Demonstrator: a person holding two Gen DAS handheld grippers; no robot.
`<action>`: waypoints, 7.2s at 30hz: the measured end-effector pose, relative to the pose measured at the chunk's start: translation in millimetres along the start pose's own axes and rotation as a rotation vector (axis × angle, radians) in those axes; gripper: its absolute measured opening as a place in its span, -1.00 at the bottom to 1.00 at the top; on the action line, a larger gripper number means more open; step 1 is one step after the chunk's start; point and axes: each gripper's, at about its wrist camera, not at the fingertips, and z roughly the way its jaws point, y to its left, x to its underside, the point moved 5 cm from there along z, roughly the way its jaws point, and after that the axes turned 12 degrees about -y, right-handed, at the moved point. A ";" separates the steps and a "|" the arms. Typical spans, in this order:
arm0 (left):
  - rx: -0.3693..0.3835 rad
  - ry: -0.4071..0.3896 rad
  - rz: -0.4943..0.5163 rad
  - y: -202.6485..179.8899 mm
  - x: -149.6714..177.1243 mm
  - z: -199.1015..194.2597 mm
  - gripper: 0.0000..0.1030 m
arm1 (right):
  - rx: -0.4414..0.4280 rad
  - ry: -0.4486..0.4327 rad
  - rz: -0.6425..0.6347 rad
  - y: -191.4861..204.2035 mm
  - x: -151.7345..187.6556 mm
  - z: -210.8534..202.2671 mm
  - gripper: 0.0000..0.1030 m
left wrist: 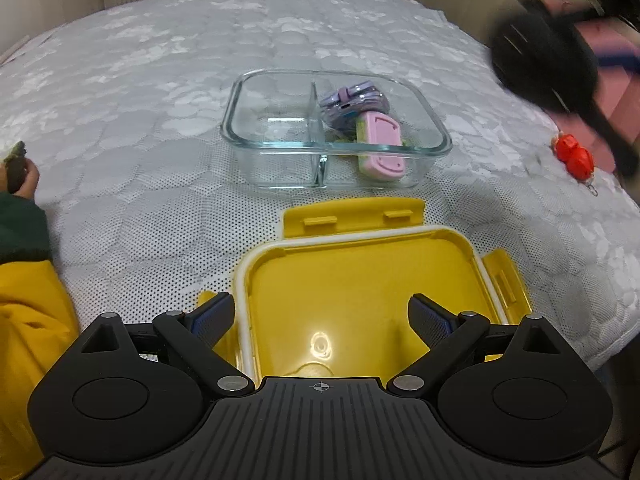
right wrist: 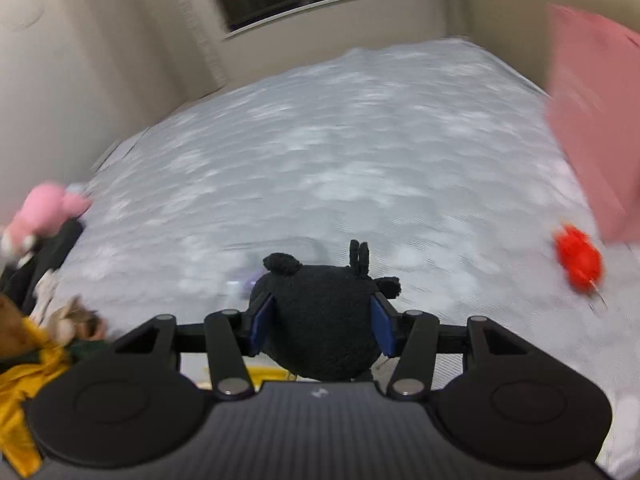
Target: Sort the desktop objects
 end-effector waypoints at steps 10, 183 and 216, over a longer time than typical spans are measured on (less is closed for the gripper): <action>-0.010 -0.042 0.049 11.2 0.1 -13.7 0.88 | 0.051 0.190 -0.118 126.6 -16.1 130.0 0.06; 0.048 0.001 -0.655 103.2 -99.3 75.4 -0.01 | -0.201 -0.109 0.213 -35.3 142.7 20.4 0.24; -0.009 -0.143 -0.134 22.0 -122.4 50.3 0.87 | -0.180 -0.057 0.308 -41.0 85.5 45.0 0.23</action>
